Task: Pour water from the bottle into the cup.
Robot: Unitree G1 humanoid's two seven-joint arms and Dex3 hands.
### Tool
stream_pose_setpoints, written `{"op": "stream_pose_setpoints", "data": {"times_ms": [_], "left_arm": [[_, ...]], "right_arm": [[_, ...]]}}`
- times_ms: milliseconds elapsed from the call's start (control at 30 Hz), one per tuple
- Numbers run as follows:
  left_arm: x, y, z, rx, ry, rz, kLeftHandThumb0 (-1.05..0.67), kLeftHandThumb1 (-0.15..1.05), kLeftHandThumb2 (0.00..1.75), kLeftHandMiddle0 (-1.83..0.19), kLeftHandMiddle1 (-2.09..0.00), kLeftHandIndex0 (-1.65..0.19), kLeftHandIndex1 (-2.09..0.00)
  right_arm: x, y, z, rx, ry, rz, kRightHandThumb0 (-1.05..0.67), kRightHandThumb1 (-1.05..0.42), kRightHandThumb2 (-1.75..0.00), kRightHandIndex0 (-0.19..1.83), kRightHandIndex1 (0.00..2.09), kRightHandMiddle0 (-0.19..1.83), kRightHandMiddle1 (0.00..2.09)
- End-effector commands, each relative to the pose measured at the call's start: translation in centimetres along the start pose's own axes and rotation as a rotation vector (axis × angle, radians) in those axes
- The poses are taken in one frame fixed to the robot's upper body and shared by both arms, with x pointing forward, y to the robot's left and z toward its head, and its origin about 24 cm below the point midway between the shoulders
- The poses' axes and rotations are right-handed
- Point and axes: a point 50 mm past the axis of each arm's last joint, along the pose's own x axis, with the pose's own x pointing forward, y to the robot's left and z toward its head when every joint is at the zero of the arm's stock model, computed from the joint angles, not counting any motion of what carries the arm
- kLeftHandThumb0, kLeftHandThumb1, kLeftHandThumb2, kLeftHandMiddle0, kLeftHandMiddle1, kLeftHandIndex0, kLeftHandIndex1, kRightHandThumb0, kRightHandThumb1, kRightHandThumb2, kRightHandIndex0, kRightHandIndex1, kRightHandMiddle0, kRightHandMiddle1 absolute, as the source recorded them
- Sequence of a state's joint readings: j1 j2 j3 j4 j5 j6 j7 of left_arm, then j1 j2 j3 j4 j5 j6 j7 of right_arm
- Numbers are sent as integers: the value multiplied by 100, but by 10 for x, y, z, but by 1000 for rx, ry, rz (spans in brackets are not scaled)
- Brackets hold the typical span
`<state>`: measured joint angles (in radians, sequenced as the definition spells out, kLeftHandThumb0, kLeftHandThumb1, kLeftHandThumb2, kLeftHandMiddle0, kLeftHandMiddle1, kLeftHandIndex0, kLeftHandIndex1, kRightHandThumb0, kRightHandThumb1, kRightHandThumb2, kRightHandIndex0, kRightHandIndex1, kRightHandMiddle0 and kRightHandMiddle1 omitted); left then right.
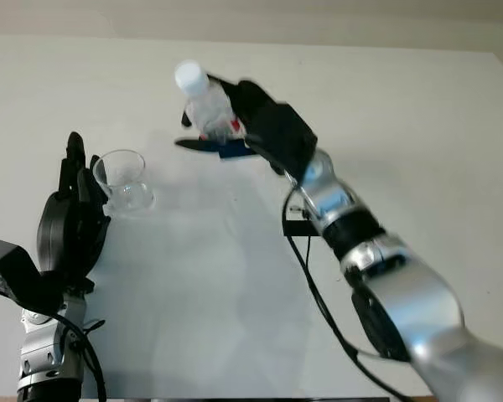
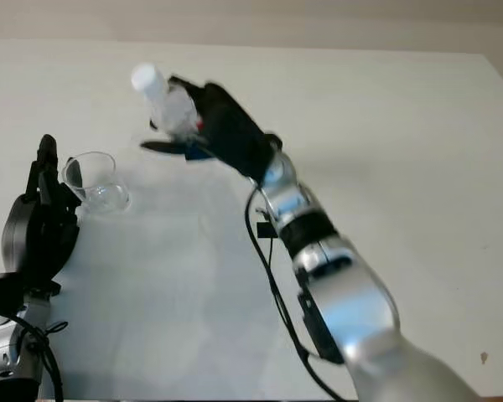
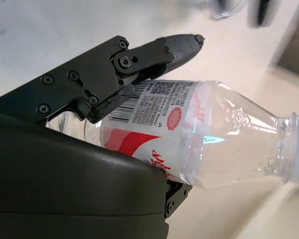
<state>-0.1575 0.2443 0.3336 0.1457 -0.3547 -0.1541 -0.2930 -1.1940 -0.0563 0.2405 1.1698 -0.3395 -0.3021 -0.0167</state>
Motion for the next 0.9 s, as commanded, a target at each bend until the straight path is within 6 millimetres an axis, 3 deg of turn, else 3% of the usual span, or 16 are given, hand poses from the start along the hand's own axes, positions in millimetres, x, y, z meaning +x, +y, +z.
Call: {"op": "stream_pose_setpoints", "data": {"times_ms": [0, 133, 267, 400, 433, 467, 500, 567, 633, 867], "left_arm": [[-4, 1, -3, -8, 2, 13, -81, 105, 60, 19, 0, 19, 0], [-4, 2, -4, -16, -2, 18, -81, 105, 60, 19, 0, 19, 0], [-4, 1, -4, -19, -10, 27, -80, 105, 60, 19, 0, 19, 0], [-4, 1, -4, -17, -8, 29, -81, 105, 59, 19, 0, 19, 0], [-4, 1, -4, -16, -7, 30, -81, 105, 59, 19, 0, 19, 0], [-4, 0, -5, -15, -7, 30, -81, 105, 59, 19, 0, 19, 0], [-4, 0, -5, -16, -7, 29, -81, 105, 59, 19, 0, 19, 0], [-3, 0, -5, -15, -7, 28, -81, 105, 59, 19, 0, 19, 0], [-3, -1, -6, -13, -6, 29, -81, 105, 59, 19, 0, 19, 0], [-3, -5, -7, -25, -6, 25, -81, 105, 59, 19, 0, 19, 0]], "right_arm": [[7, -6, 12, -94, -20, -31, -16, -105, -21, 99, 209, 83, 209], [12, -6, 20, -224, -13, -54, -19, -104, -19, 101, 209, 81, 209], [17, -6, 34, -459, -71, -96, -20, -102, -16, 108, 209, 76, 209], [21, -4, 46, -612, -129, -109, -21, -105, -12, 98, 209, 40, 209], [21, -3, 49, -639, -139, -109, -22, -104, -11, 95, 209, 19, 205], [22, -2, 51, -657, -150, -109, -22, -105, -9, 93, 209, 11, 197], [22, -2, 53, -667, -158, -107, -22, -104, -7, 91, 209, 13, 179], [23, 0, 56, -675, -167, -102, -21, -104, -6, 87, 209, 9, 200], [24, 2, 60, -674, -174, -95, -21, -105, -6, 80, 209, 17, 207], [27, 9, 73, -681, -201, -78, -21, -104, -5, 63, 209, 8, 204]]}}
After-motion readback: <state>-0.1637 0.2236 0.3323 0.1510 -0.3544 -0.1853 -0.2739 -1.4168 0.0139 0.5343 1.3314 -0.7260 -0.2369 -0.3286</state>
